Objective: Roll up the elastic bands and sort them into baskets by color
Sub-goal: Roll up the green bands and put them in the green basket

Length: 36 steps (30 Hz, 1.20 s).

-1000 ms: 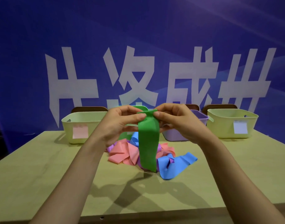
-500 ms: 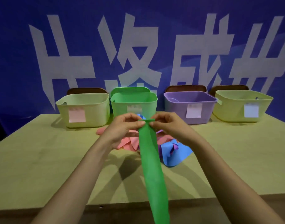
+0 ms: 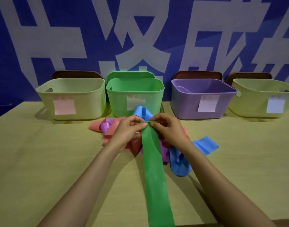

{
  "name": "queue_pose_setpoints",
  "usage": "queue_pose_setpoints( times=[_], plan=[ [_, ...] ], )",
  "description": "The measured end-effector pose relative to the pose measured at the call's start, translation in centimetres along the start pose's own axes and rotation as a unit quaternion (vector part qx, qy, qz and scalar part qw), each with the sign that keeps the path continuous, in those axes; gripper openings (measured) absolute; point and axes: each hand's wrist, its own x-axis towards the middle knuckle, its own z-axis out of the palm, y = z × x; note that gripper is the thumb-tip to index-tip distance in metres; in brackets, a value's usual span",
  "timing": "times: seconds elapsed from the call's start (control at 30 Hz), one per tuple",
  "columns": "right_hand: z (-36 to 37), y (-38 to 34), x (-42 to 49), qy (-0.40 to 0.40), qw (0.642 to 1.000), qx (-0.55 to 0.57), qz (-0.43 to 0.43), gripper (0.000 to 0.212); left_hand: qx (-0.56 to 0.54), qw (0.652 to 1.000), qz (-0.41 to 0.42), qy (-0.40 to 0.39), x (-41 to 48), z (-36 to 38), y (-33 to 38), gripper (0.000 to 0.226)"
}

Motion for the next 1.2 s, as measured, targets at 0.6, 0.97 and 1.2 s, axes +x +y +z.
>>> queue_pose_setpoints(
  times=[0.6, 0.97, 1.2],
  plan=[
    [-0.5, 1.4, -0.2, 0.006, 0.998, 0.026, -0.058, 0.020, -0.087, 0.996, 0.004, 0.025, -0.1, 1.0, -1.5, 0.010],
    [-1.3, 0.9, -0.3, -0.010, 0.996, 0.085, -0.036, 0.009, -0.023, 0.992, 0.100, 0.070, -0.5, 1.5, -1.6, 0.012],
    [-1.4, 1.1, -0.3, 0.003, 0.995, 0.098, -0.014, 0.012, -0.053, 0.992, 0.095, 0.063, -0.9, 1.6, -1.6, 0.011]
  ],
)
